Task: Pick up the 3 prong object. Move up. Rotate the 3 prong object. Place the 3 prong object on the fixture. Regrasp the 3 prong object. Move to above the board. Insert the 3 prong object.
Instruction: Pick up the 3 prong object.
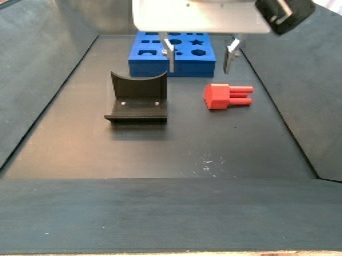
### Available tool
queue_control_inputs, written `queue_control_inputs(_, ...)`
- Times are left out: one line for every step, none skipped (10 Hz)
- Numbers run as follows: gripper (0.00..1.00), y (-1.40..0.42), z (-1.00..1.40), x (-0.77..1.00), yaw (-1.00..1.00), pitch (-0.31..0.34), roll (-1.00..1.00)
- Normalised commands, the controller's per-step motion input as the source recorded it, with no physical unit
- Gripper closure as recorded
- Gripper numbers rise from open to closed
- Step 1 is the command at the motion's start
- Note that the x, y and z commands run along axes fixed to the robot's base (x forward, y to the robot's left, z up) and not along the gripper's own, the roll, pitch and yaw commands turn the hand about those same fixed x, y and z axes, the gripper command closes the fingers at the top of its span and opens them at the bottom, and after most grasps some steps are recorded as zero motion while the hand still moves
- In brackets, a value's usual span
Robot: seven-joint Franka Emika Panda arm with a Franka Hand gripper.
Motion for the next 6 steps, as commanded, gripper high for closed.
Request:
queue_control_inputs(0.0,-0.02,-0.33,-0.09,-0.95,0.0,0.08)
queue_control_inputs(0.0,-0.2,-0.34,-0.22,-0.73,0.0,0.0)
queue_control_inputs(0.0,-0.26,-0.36,-0.25,-0.66,-0.037,0.0)
queue_control_inputs(0.0,-0.27,-0.37,-0.23,-0.65,-0.091,0.0)
queue_control_inputs(0.0,-0.32,-0.29,-0.28,-0.54,-0.157,0.0)
queue_control_inputs(0.0,-0.37,-0.26,-0.25,-0.5,-0.211,0.05)
